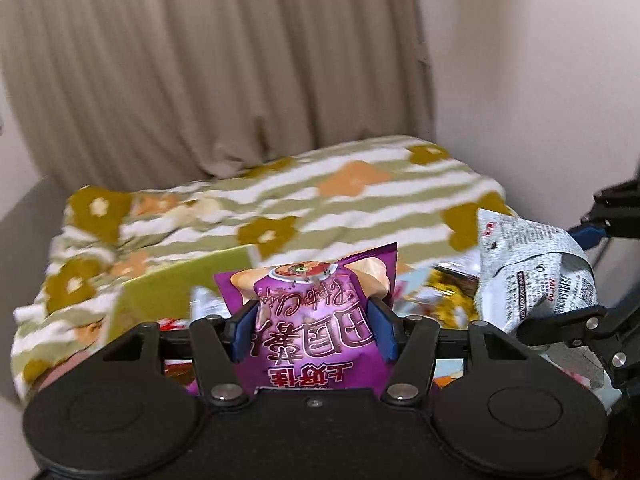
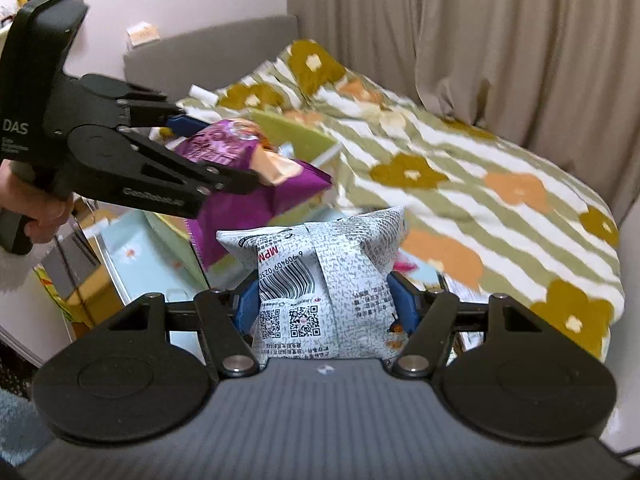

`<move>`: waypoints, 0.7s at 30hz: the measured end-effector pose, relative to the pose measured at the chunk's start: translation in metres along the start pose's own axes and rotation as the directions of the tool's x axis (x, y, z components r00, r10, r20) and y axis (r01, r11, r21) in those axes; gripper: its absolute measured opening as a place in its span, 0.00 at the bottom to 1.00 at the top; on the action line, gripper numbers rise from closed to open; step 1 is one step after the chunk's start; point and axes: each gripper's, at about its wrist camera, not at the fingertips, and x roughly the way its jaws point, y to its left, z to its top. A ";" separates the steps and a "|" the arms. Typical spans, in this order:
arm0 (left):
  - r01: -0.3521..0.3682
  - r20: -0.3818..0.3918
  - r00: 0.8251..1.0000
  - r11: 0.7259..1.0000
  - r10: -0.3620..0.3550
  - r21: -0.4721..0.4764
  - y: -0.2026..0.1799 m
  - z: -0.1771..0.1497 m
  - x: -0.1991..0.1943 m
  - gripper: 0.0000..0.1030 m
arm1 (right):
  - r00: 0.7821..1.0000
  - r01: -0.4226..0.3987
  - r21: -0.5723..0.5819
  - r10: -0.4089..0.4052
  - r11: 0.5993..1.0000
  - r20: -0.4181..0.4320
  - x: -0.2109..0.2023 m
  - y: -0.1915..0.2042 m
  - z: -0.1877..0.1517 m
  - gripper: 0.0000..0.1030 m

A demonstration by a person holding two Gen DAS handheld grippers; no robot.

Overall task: Organize snacks
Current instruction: 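Lift both bags and carry them over the box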

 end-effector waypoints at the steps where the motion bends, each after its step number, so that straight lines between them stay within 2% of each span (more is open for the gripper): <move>1: -0.020 0.002 1.000 1.000 0.020 -0.012 0.009 -0.001 -0.005 0.60 | 1.000 -0.005 0.001 0.005 1.000 0.007 0.002 0.004 0.005 0.78; 6: -0.087 0.004 0.996 0.994 0.088 -0.058 0.049 -0.007 -0.015 0.61 | 0.999 -0.028 0.008 0.028 1.000 0.033 0.020 0.030 0.031 0.78; 12: -0.137 -0.026 0.990 0.985 0.135 -0.102 0.106 -0.019 -0.006 0.61 | 1.000 -0.015 0.106 0.015 0.994 0.006 0.061 0.051 0.058 0.78; 17: -0.134 -0.052 0.990 0.986 0.129 -0.104 0.146 -0.026 0.016 0.61 | 0.999 0.026 0.214 -0.021 0.977 -0.024 0.102 0.062 0.084 0.79; 21: -0.117 -0.082 0.991 0.987 0.108 -0.114 0.176 -0.037 0.043 0.61 | 0.994 0.107 0.226 -0.100 0.968 -0.042 0.142 0.080 0.104 0.79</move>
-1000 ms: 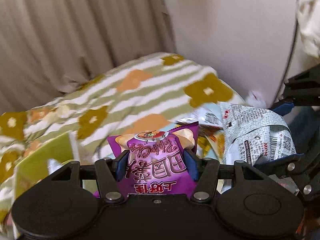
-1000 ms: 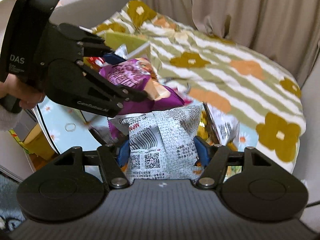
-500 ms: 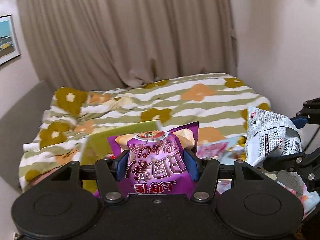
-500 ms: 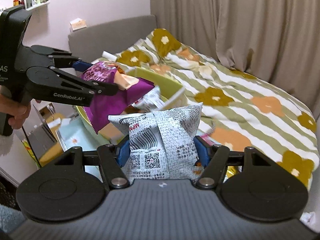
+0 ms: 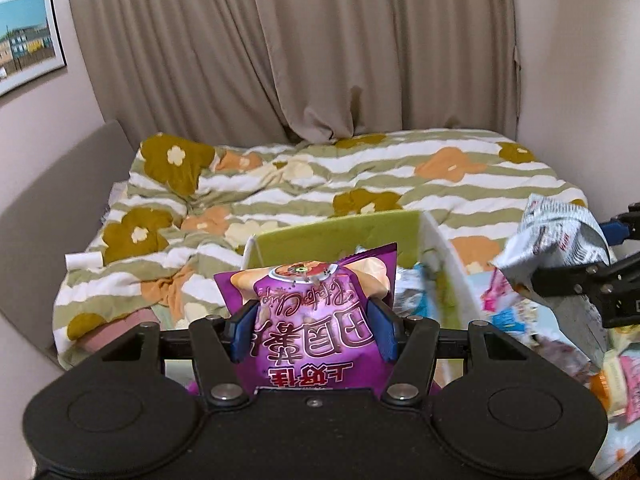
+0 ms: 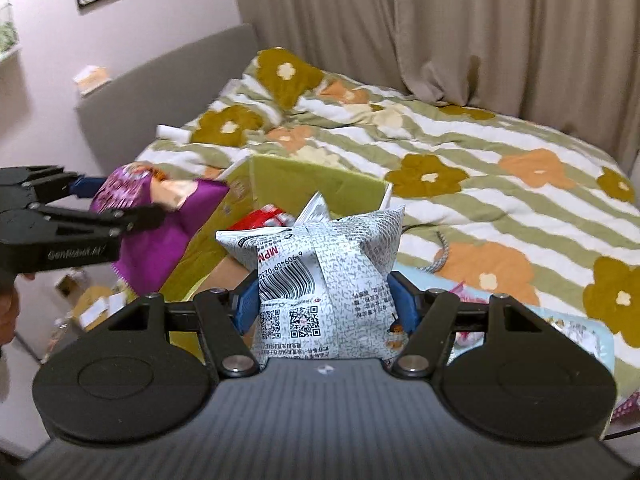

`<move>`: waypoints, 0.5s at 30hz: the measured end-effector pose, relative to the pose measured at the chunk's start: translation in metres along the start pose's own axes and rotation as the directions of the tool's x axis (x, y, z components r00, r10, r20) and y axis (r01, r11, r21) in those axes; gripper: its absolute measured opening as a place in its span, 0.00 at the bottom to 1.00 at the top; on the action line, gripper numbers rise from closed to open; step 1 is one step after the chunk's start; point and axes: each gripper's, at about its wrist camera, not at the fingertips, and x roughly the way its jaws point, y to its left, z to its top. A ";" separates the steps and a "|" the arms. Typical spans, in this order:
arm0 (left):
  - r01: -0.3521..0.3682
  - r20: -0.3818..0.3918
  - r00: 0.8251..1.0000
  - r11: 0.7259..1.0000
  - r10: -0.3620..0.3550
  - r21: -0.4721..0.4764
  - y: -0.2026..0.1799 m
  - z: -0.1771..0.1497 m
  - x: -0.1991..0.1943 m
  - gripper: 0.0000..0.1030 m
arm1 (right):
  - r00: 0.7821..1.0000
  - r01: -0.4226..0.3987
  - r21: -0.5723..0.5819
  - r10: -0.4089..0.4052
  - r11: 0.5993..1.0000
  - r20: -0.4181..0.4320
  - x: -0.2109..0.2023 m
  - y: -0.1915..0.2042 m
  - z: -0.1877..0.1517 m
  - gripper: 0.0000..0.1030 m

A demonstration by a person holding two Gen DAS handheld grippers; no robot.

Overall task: Organize snacks
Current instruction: 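Lift both bags and carry them over the box, then open both tools to release the bags into the box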

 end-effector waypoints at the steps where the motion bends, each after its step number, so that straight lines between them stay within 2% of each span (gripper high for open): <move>1: 0.006 -0.009 1.000 1.000 -0.006 0.001 0.005 -0.002 0.008 0.61 | 1.000 0.007 0.008 -0.007 1.000 -0.006 0.009 0.006 0.003 0.79; 9: 0.086 -0.062 0.995 0.996 -0.084 0.025 0.023 -0.021 0.071 0.63 | 0.995 0.078 0.154 -0.069 0.985 -0.066 0.074 0.037 0.012 0.79; 10: 0.093 -0.062 0.994 0.995 -0.091 0.030 0.023 -0.022 0.075 0.69 | 0.994 0.090 0.161 -0.080 0.983 -0.069 0.079 0.040 0.012 0.79; 11: 0.100 -0.062 0.993 0.994 -0.098 0.037 0.022 -0.023 0.080 0.87 | 0.993 0.102 0.167 -0.091 0.981 -0.071 0.082 0.043 0.012 0.79; 12: 0.104 -0.061 0.993 0.994 -0.102 0.044 0.021 -0.024 0.082 0.98 | 0.992 0.115 0.170 -0.104 0.979 -0.073 0.086 0.045 0.012 0.79; 15: 0.116 -0.043 0.993 0.992 -0.113 0.059 0.021 -0.029 0.080 0.99 | 0.988 0.143 0.168 -0.131 0.975 -0.077 0.091 0.051 0.011 0.79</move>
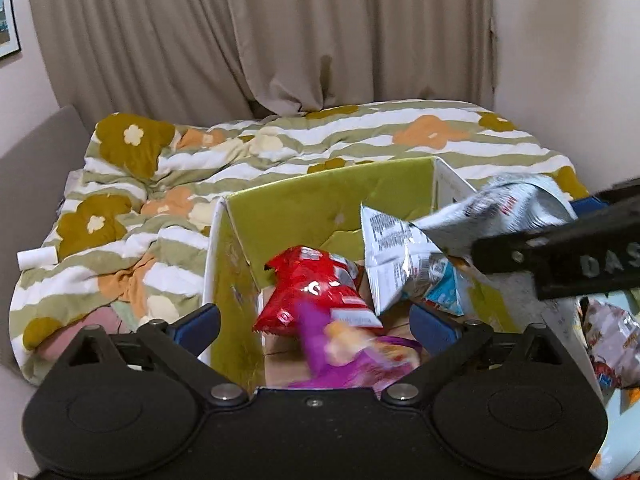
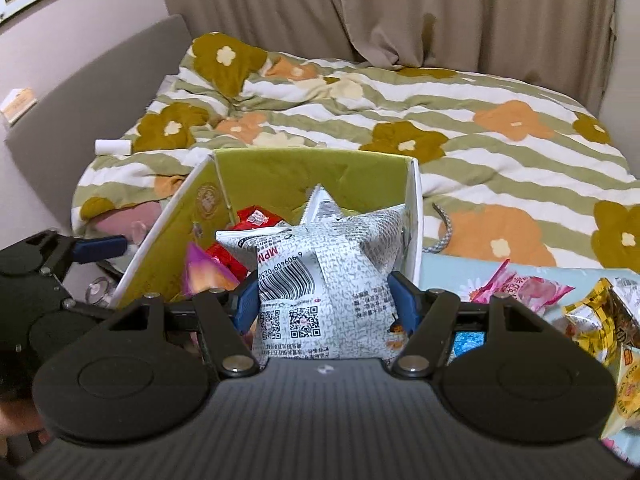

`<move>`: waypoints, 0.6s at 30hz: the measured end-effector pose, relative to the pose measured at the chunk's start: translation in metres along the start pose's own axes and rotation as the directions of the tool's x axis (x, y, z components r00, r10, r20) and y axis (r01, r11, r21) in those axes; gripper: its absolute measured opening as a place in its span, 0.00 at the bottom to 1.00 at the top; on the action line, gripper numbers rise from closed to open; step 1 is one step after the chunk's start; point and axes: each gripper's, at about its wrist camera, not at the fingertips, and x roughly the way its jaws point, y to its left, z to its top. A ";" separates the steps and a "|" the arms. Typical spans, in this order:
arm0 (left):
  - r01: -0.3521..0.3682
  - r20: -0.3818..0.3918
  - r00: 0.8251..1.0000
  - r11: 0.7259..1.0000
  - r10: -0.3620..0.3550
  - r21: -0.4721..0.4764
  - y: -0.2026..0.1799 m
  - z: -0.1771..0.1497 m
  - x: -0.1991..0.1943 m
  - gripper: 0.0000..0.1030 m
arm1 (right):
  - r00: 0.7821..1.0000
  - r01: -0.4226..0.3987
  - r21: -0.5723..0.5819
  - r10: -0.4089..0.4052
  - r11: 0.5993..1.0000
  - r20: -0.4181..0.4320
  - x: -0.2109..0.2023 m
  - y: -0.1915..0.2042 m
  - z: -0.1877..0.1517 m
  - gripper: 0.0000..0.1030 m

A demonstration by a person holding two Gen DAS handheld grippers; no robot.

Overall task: Organize snacks
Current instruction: 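Open both tools to release the bags into the box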

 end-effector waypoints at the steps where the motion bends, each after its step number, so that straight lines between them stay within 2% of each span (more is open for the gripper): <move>1: 0.000 -0.002 1.000 1.000 0.000 0.001 0.000 -0.002 -0.002 0.99 | 1.000 0.009 -0.003 -0.009 1.000 0.000 0.001 0.002 0.000 0.79; 7: -0.023 0.004 1.000 0.998 0.023 -0.060 0.012 -0.012 -0.016 1.00 | 1.000 0.026 -0.007 -0.026 1.000 0.007 0.003 0.010 -0.002 0.79; 14: -0.053 0.024 0.998 0.980 0.059 -0.194 0.023 -0.012 -0.042 1.00 | 0.999 -0.051 0.086 0.051 0.995 0.003 0.008 0.011 -0.001 0.79; 18: -0.090 0.024 0.995 0.973 0.098 -0.213 0.024 -0.011 -0.047 1.00 | 0.997 -0.075 0.101 0.074 0.992 0.011 0.011 0.012 0.002 0.77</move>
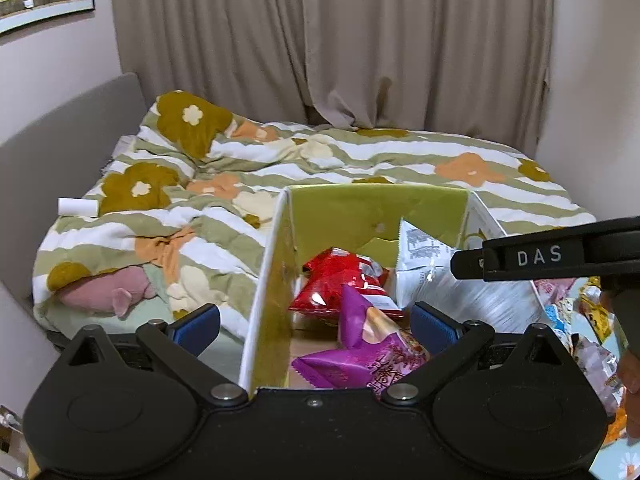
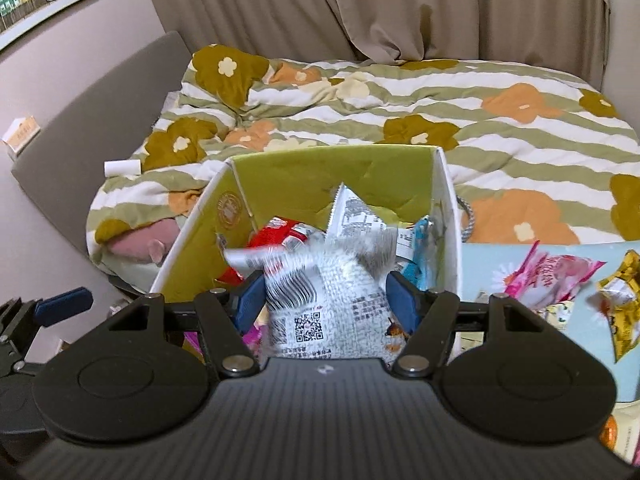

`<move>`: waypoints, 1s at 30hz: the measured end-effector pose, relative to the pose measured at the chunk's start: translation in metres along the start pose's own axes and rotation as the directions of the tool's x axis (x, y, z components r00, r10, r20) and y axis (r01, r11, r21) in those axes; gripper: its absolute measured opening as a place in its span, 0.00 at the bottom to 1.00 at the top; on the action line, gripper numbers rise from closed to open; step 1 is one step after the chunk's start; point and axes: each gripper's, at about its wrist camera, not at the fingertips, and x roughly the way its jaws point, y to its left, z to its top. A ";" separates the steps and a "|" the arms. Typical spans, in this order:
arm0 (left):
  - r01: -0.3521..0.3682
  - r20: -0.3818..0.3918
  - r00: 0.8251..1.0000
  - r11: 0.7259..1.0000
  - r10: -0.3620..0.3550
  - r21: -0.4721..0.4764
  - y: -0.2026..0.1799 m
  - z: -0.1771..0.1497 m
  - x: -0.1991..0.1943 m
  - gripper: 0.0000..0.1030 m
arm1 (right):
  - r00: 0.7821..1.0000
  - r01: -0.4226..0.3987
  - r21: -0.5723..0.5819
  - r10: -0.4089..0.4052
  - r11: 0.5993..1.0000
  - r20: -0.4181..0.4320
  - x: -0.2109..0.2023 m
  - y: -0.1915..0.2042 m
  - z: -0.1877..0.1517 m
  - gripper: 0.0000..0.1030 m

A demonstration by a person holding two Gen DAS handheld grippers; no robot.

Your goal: Organize snacks

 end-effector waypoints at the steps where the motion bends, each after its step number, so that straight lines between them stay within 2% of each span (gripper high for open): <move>1: -0.007 0.003 1.000 1.000 0.007 -0.004 0.001 -0.001 -0.001 1.00 | 1.000 -0.007 0.002 0.007 1.000 0.000 0.002 0.000 0.001 0.77; 7: -0.014 -0.006 1.000 0.999 0.014 -0.035 0.004 -0.005 0.000 1.00 | 0.998 -0.056 0.026 0.056 0.998 -0.006 0.015 -0.006 0.002 0.79; 9: -0.015 -0.010 1.000 0.999 0.015 -0.028 0.003 -0.008 0.000 1.00 | 0.998 -0.063 0.020 0.064 0.998 -0.012 0.016 -0.007 0.001 1.00; 14: -0.015 -0.018 1.000 1.000 0.014 -0.024 0.002 -0.010 0.001 1.00 | 0.997 -0.079 0.028 0.080 0.996 -0.018 0.011 -0.011 0.000 1.00; 20: -0.013 -0.003 1.000 1.000 0.013 -0.024 0.003 -0.007 -0.009 1.00 | 0.997 -0.073 -0.007 0.074 0.997 0.031 -0.011 -0.008 0.000 1.00; 26: 0.005 0.030 1.000 1.000 -0.005 -0.009 -0.002 -0.003 -0.034 1.00 | 0.994 -0.048 -0.022 0.050 0.999 0.101 -0.054 -0.006 -0.002 1.00; 30: 0.040 0.052 0.998 0.999 -0.040 0.006 -0.012 -0.002 -0.050 1.00 | 0.989 -0.017 -0.011 0.018 1.000 0.144 -0.089 -0.012 -0.010 1.00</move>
